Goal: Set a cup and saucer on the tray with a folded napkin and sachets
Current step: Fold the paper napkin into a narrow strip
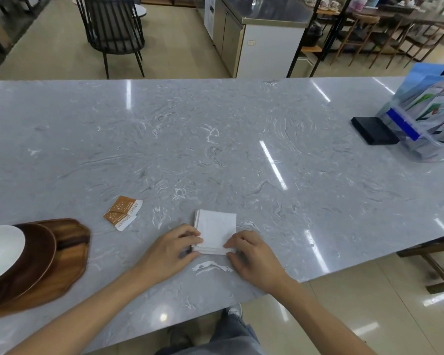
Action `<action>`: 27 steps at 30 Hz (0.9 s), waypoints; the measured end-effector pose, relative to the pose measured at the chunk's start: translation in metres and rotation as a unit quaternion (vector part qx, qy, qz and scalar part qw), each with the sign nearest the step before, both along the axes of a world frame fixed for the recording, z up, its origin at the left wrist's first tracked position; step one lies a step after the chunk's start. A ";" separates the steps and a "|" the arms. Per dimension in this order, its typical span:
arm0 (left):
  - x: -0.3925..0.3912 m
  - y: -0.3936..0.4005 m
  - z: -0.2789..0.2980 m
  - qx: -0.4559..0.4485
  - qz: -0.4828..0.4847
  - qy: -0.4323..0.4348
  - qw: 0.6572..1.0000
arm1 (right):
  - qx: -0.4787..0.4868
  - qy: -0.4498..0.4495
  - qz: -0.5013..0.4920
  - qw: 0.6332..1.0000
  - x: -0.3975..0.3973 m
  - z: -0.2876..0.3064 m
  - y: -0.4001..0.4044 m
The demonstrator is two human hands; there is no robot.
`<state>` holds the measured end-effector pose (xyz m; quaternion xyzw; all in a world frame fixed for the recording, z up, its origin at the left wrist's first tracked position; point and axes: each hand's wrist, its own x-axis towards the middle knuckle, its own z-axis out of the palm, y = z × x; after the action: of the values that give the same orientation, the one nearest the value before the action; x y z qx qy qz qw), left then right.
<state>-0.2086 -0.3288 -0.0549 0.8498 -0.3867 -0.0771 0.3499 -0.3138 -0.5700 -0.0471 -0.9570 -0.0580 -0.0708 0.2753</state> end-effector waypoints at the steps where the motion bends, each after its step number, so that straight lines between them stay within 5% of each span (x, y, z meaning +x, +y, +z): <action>1: -0.001 0.000 0.000 -0.004 0.008 -0.005 1.000 | -0.002 -0.001 0.002 1.000 0.000 0.000 0.000; 11: 0.015 -0.025 0.020 -0.005 0.015 -0.085 0.996 | -0.003 -0.052 -0.068 0.996 0.022 0.000 0.009; 17: 0.013 -0.048 0.007 0.290 -0.016 -0.116 0.950 | -0.122 0.084 -0.057 0.987 0.037 -0.022 0.016; 27: 0.027 -0.041 -0.001 0.336 -0.064 -0.024 0.939 | -0.162 0.124 -0.039 0.978 0.034 -0.023 -0.001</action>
<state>-0.1815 -0.3699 -0.0558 0.8930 -0.3999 -0.2042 0.0287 -0.2795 -0.5713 -0.0704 -0.9917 0.0036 0.0484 0.1189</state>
